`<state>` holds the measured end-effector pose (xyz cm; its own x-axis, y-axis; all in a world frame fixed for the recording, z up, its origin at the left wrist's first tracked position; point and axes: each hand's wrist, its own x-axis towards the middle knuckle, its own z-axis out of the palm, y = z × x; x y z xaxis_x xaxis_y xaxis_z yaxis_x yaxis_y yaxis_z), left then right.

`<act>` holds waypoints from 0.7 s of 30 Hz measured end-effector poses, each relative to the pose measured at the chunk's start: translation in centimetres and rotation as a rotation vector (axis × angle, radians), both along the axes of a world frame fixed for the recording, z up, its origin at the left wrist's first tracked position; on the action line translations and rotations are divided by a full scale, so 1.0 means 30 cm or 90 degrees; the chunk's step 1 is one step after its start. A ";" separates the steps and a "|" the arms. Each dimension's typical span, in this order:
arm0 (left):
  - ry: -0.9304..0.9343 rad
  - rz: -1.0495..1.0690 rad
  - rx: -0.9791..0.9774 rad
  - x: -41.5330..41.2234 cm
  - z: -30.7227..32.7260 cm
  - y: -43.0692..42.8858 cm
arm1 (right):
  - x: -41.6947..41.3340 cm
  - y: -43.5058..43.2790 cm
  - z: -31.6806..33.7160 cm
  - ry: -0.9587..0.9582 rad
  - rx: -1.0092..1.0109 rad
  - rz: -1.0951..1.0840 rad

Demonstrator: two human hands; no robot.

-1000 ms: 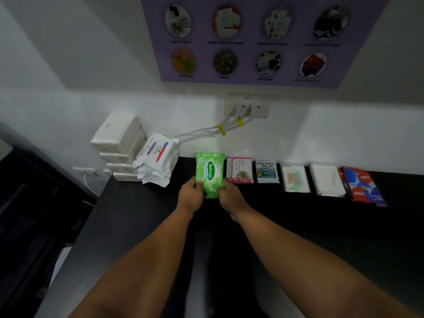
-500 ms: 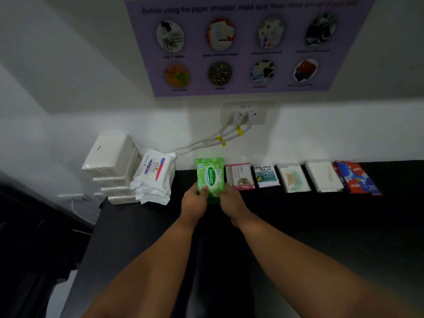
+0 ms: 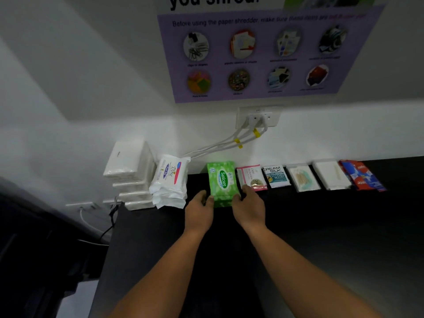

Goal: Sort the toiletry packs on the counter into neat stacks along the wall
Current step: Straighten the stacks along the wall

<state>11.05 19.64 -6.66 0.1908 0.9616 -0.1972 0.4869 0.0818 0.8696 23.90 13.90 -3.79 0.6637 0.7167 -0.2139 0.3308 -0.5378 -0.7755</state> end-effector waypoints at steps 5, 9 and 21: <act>-0.058 0.184 0.092 -0.195 0.024 -0.091 | -0.184 -0.005 0.015 0.015 0.176 0.035; -0.084 0.279 0.069 -0.316 -0.003 -0.058 | -0.296 0.075 -0.006 0.199 0.165 0.094; -0.053 0.098 -0.048 -0.371 -0.046 0.078 | -0.374 0.274 -0.063 0.410 0.096 0.095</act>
<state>-0.07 21.99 -8.04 0.0616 0.9637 -0.2599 0.3897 0.2165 0.8952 12.68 22.13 -5.69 0.3284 0.8441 -0.4238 -0.1602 -0.3924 -0.9057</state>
